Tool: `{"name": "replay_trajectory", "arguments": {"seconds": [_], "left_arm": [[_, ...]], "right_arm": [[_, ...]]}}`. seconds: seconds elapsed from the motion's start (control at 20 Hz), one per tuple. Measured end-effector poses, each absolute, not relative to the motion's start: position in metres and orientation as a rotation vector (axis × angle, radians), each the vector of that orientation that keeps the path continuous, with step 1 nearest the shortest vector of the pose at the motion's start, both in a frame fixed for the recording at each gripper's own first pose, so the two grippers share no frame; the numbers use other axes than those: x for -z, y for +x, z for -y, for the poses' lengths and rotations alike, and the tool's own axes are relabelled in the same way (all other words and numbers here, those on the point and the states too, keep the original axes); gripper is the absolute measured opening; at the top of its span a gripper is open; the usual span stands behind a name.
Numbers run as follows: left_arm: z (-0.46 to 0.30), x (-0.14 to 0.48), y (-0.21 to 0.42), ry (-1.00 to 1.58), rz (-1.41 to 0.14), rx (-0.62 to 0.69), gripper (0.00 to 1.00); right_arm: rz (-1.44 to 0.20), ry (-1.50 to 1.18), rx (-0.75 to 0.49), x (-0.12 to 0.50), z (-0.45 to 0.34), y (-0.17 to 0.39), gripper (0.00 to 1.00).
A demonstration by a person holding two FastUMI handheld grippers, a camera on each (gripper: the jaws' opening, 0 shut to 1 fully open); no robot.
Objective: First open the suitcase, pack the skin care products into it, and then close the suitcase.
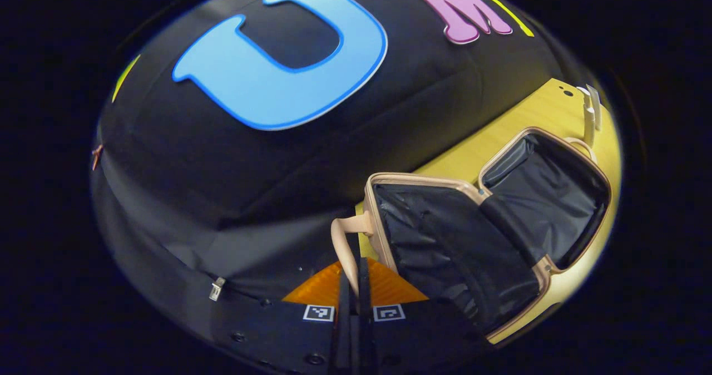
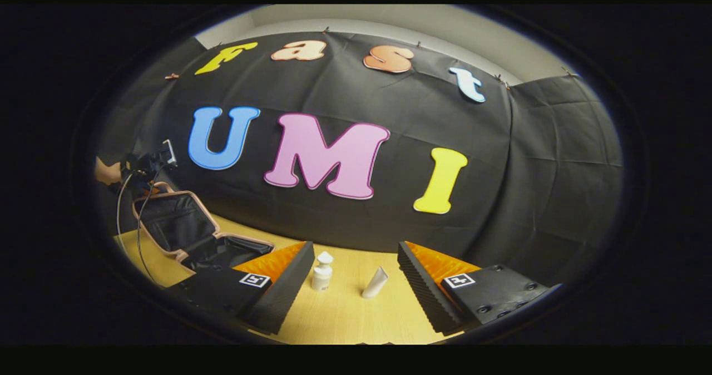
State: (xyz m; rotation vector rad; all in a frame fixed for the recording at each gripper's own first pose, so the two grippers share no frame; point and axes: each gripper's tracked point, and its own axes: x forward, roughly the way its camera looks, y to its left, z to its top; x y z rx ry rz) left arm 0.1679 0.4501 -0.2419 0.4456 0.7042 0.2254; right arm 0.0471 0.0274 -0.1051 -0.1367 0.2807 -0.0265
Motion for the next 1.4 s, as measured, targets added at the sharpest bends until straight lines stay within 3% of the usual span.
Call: {"name": "replay_trajectory", "arguments": {"seconds": [0.2,0.4,0.5,0.55,0.6,0.7,0.75,0.8,0.95,1.2,1.4], "left_arm": [[-0.495,0.335,0.162,0.203,-0.780,-0.300,0.11],[-0.510,0.349,0.155,-0.028,-0.758,-0.339,0.12],[-0.528,0.343,0.150,-0.034,-0.736,-0.386,0.19],[-0.531,0.341,0.145,-0.019,-0.740,-0.417,0.30],[-0.533,0.336,0.143,-0.012,-0.729,-0.448,0.31],[-0.536,0.305,0.136,0.011,-0.665,-0.489,0.45],[-0.529,0.279,0.132,0.032,-0.625,-0.486,0.82],[-0.524,0.265,0.132,0.067,-0.577,-0.485,0.97],[-0.453,0.202,0.143,0.121,-0.415,-0.366,0.98],[-0.226,0.139,0.169,0.030,-0.259,-0.021,0.96],[-0.083,0.113,0.189,-0.111,-0.219,0.107,0.98]], "right_arm": [[-0.344,-0.136,0.028,0.137,-0.040,0.038,0.97],[-0.334,-0.185,0.044,0.151,-0.038,0.033,0.96],[-0.329,-0.196,0.047,0.156,-0.038,0.031,0.97],[-0.330,-0.203,0.045,0.160,-0.038,0.031,0.97],[-0.344,-0.221,0.044,0.165,-0.035,0.031,0.97],[-0.336,-0.233,0.045,0.166,-0.029,0.032,0.97],[-0.323,-0.235,0.050,0.165,-0.024,0.034,0.97],[-0.311,-0.236,0.061,0.165,-0.020,0.036,0.97],[-0.276,-0.209,0.081,0.166,-0.008,0.046,0.97],[-0.221,-0.180,0.112,0.177,0.030,0.085,0.96],[-0.186,-0.209,0.101,0.189,0.052,0.113,0.96]]}}
